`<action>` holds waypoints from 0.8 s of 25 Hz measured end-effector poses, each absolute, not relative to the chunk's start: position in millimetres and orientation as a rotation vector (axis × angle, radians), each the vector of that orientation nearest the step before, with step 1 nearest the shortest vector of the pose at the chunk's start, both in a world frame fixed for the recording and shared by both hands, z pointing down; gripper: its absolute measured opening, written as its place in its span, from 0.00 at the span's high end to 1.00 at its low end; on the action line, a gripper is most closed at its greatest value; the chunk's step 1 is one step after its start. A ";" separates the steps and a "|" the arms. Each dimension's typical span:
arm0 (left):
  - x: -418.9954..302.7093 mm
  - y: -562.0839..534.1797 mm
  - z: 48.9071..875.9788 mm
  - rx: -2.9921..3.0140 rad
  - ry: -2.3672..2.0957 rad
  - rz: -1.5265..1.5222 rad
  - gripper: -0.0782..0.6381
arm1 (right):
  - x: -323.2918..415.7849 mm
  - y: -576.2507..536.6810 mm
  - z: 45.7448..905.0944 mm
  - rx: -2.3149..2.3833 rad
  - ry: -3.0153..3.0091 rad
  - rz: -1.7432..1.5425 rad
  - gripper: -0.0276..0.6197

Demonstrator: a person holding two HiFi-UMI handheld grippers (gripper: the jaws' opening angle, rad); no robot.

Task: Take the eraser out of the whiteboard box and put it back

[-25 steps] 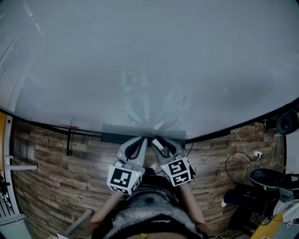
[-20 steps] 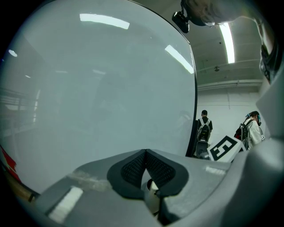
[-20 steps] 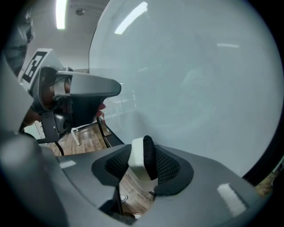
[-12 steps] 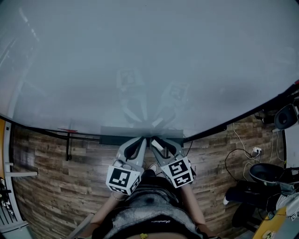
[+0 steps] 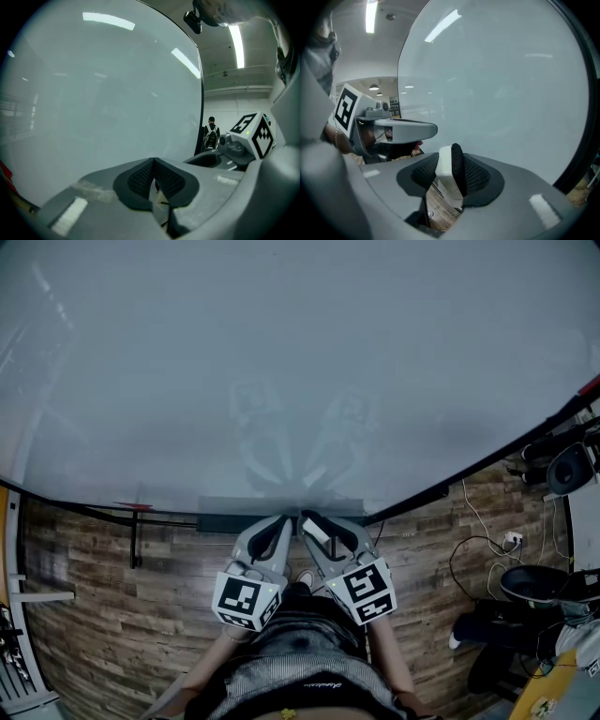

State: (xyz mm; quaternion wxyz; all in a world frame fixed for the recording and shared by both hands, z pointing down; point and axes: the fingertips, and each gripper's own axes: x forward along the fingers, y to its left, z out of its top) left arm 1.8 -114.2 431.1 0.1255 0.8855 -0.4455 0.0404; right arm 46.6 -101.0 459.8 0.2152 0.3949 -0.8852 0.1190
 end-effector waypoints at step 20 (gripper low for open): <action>4.3 -106.8 437.5 2.552 -1.339 0.127 0.89 | 51.3 -91.9 410.2 1.066 -2.525 0.276 0.70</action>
